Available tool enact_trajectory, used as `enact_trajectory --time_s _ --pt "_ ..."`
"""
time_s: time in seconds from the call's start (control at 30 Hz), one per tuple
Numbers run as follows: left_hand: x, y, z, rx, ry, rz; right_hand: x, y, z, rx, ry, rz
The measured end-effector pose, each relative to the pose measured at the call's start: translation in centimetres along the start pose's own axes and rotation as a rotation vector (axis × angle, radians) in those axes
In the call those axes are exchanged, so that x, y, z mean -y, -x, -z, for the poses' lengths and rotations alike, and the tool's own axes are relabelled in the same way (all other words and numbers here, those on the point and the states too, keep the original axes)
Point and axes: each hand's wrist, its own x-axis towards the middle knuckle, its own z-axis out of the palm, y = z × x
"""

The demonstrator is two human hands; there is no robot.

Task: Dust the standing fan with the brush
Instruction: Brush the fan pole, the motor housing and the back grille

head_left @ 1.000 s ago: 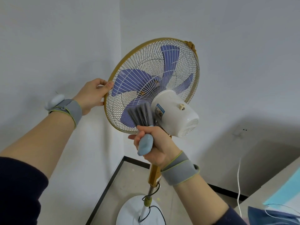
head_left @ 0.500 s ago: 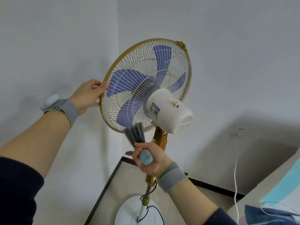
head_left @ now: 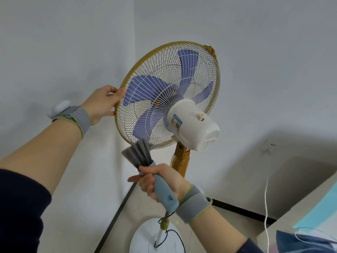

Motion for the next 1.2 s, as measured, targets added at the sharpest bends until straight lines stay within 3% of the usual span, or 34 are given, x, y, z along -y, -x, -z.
enact_trajectory --time_s 0.07,0.27,0.6,0.8,0.87,1.0,1.2 --pt "0.3 0.0 0.2 -0.004 0.007 -0.001 0.0 0.5 1.2 -0.044 -0.007 -0.002" --pt "0.8 0.2 0.0 -0.011 -0.007 -0.008 2.1 0.3 1.4 -0.235 -0.200 0.265" --pt "0.4 -0.4 -0.1 0.005 0.033 -0.008 0.7 -0.4 -3.2 -0.005 -0.020 0.068" --pt "1.2 -1.4 -1.0 -0.085 0.042 -0.029 0.0 0.0 1.0 -0.148 0.168 -0.025" --pt "1.4 -1.4 -1.7 -0.123 0.041 -0.046 -0.3 0.2 2.3 -0.288 0.321 -0.011" --pt "2.0 -1.8 -2.3 -0.161 0.081 -0.061 -0.4 0.5 4.4 -0.611 0.928 0.045" --pt "1.2 -0.5 -3.9 -0.184 0.062 -0.054 0.2 3.0 8.9 -0.787 1.850 0.022"
